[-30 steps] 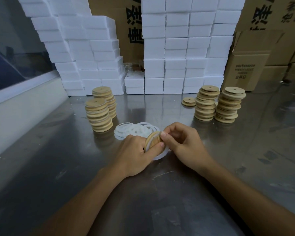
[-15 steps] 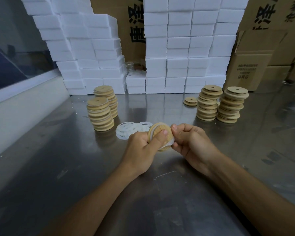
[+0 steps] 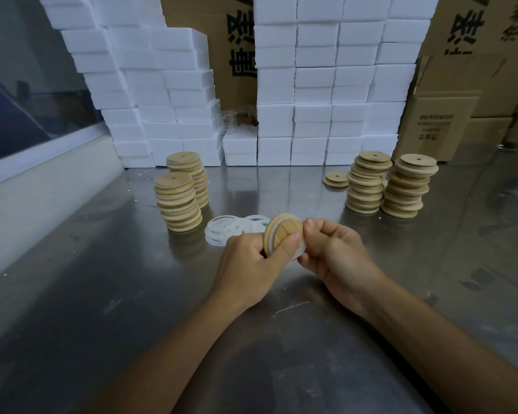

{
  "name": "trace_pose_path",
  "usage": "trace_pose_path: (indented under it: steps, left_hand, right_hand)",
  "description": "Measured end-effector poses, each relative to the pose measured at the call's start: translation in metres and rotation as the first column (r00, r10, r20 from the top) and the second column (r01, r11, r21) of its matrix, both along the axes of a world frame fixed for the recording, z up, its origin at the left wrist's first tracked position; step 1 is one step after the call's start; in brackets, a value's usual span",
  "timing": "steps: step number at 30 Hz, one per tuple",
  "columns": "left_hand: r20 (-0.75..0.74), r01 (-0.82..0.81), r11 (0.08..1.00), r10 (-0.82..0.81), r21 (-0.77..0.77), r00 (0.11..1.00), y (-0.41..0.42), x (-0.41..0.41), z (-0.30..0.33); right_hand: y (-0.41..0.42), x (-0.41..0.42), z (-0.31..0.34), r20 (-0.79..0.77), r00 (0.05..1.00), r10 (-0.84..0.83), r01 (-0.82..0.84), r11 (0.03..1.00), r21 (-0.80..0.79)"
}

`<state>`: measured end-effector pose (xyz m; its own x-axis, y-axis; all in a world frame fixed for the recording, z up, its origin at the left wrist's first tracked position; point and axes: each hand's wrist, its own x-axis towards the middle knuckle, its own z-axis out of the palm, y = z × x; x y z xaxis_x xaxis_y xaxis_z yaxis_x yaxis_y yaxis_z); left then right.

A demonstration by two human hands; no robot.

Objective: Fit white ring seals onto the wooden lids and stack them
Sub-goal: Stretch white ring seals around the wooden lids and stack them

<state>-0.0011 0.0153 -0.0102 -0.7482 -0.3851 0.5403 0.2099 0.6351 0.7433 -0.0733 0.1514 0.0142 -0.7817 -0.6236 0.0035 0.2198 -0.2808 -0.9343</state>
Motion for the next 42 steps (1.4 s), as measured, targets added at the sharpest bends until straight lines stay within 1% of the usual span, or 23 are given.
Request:
trace_pose_path:
  steps: [1, 2, 4, 6, 7, 9, 10, 11, 13, 14, 16, 18, 20, 24, 29, 31, 33, 34, 36, 38, 40, 41, 42]
  left_hand:
    - [0.044, 0.022, 1.000, -0.022, 0.013, 0.999, -0.001, 0.000, 0.000]
    - [0.086, 0.046, 0.998, -0.048, 0.031, 0.995, -0.001, 0.001, 0.001]
    - [0.137, 0.086, 0.994, -0.096, 0.074, 0.986, -0.001, 0.003, 0.002]
    - [0.154, 0.115, 0.990, -0.127, 0.083, 0.980, 0.000, 0.005, 0.004]
    - [0.151, 0.121, 0.990, -0.131, 0.071, 0.980, 0.001, 0.005, 0.004]
    - [0.127, 0.113, 0.993, -0.116, 0.032, 0.985, 0.002, 0.007, 0.006]
    - [0.110, 0.102, 0.995, -0.102, 0.006, 0.989, 0.003, 0.007, 0.006]
    - [0.091, 0.091, 0.996, -0.088, -0.025, 0.992, 0.003, 0.008, 0.007]
    - [0.046, 0.066, 0.994, -0.062, -0.088, 0.997, 0.003, 0.009, 0.008]
    - [0.024, 0.053, 0.992, -0.051, -0.111, 0.998, 0.003, 0.009, 0.008]
    - [-0.002, 0.032, 0.991, -0.032, -0.128, 0.999, 0.003, 0.009, 0.008]
    - [-0.016, 0.025, 0.992, -0.027, -0.123, 1.000, 0.004, 0.009, 0.008]
    - [-0.027, 0.027, 0.993, -0.031, -0.117, 0.999, 0.005, 0.009, 0.008]
    - [-0.041, 0.031, 0.996, -0.034, -0.081, 0.999, 0.005, 0.008, 0.008]
    - [-0.049, 0.008, 0.997, -0.012, -0.079, 0.999, 0.003, 0.007, 0.006]
    - [-0.026, 0.014, 0.997, -0.016, -0.071, 1.000, 0.003, 0.006, 0.005]
    - [0.033, 0.051, 0.997, -0.050, -0.051, 0.998, 0.002, 0.006, 0.004]
    - [0.071, 0.070, 0.997, -0.067, -0.032, 0.995, 0.002, 0.005, 0.004]
    - [0.136, 0.099, 0.995, -0.100, 0.015, 0.986, 0.000, 0.005, 0.005]
    - [0.174, 0.133, 0.989, -0.144, 0.071, 0.974, -0.003, 0.005, 0.005]
    - [0.210, 0.156, 0.983, -0.174, 0.096, 0.962, -0.003, 0.006, 0.005]
    - [0.226, 0.156, 0.984, -0.172, 0.086, 0.959, -0.003, 0.007, 0.006]
    - [0.229, 0.149, 0.987, -0.159, 0.060, 0.960, -0.002, 0.007, 0.005]
  right_hand:
    - [0.000, 0.001, 0.000, -0.135, 0.989, -0.066, 0.070, 0.997, 0.027]
    - [0.001, 0.002, 0.000, -0.308, 0.943, -0.127, 0.148, 0.988, 0.045]
    - [-0.001, 0.006, 0.002, -0.604, 0.781, -0.161, 0.232, 0.972, 0.040]
    - [-0.002, 0.010, 0.002, -0.741, 0.657, -0.138, 0.250, 0.967, 0.041]
    - [-0.002, 0.011, 0.003, -0.764, 0.632, -0.132, 0.257, 0.965, 0.045]
    - [-0.001, 0.009, 0.004, -0.749, 0.652, -0.121, 0.250, 0.966, 0.062]
    - [0.000, 0.008, 0.005, -0.715, 0.691, -0.109, 0.230, 0.970, 0.075]
    - [0.000, 0.009, 0.005, -0.656, 0.750, -0.091, 0.198, 0.976, 0.091]
    - [-0.001, 0.010, 0.005, -0.474, 0.879, -0.050, 0.107, 0.990, 0.093]
    - [-0.002, 0.011, 0.004, -0.394, 0.918, -0.040, 0.077, 0.994, 0.080]
    - [-0.003, 0.010, 0.004, -0.289, 0.957, -0.036, 0.056, 0.997, 0.061]
    - [-0.003, 0.008, 0.005, -0.211, 0.977, -0.014, 0.023, 0.999, 0.041]
    - [-0.001, 0.005, 0.006, -0.171, 0.985, 0.016, -0.011, 1.000, 0.028]
    - [0.001, 0.002, 0.005, -0.142, 0.988, 0.063, -0.063, 0.998, 0.007]
    - [0.001, 0.003, 0.002, -0.125, 0.989, 0.080, -0.075, 0.996, 0.046]
    - [0.001, 0.004, 0.002, -0.106, 0.991, 0.076, -0.074, 0.997, 0.019]
    - [0.000, 0.006, 0.000, -0.173, 0.985, -0.009, 0.010, 1.000, 0.006]
    - [0.000, 0.007, -0.001, -0.266, 0.961, -0.079, 0.087, 0.996, 0.019]
    - [-0.001, 0.007, -0.003, -0.520, 0.837, -0.172, 0.228, 0.973, 0.045]
    - [-0.001, 0.007, -0.003, -0.694, 0.702, -0.161, 0.272, 0.961, 0.052]
    - [0.001, 0.006, -0.002, -0.791, 0.599, -0.125, 0.286, 0.956, 0.066]
    - [0.002, 0.006, -0.002, -0.819, 0.563, -0.113, 0.298, 0.952, 0.073]
    - [0.003, 0.005, -0.003, -0.824, 0.555, -0.114, 0.305, 0.949, 0.074]
